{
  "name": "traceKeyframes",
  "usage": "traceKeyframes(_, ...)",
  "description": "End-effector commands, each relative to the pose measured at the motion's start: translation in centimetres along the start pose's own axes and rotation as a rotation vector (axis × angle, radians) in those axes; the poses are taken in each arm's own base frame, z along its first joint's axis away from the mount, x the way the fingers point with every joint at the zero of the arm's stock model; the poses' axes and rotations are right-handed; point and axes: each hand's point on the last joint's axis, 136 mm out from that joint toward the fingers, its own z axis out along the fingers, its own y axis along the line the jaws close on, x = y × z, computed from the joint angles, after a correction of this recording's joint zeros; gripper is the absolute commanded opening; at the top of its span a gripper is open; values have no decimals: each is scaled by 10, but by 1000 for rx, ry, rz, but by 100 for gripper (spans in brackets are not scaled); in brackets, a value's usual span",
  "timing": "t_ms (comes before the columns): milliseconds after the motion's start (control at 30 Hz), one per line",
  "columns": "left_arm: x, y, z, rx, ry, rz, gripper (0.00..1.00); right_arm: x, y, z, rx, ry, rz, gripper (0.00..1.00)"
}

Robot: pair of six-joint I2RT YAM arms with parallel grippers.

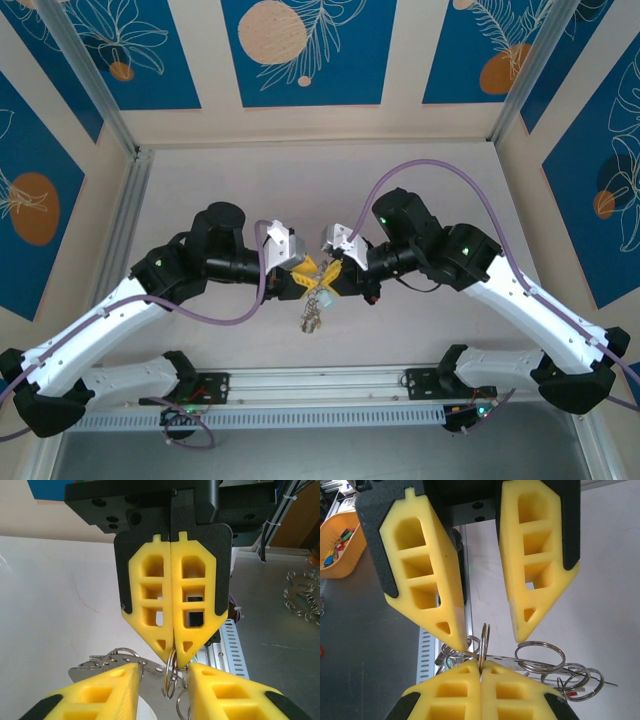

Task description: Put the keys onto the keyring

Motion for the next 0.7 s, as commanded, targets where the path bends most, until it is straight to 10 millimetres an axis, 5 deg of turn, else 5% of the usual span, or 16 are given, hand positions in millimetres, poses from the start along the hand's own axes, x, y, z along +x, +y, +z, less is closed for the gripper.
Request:
traceKeyframes(0,-14,-6,0,33,-37,47,26,-19,9,-7,-30,-61,-51,0)
traceKeyframes(167,-12,-7,1,41,-33,43,1,-22,9,-8,-23,-76,-59,0)
traceKeyframes(500,-21,-13,-5,41,-159,20,0,-25,9,-10,-9,-138,-67,0)
traceKeyframes(667,-35,-18,-12,53,-308,24,0,-21,15,-8,-40,-198,-51,11)
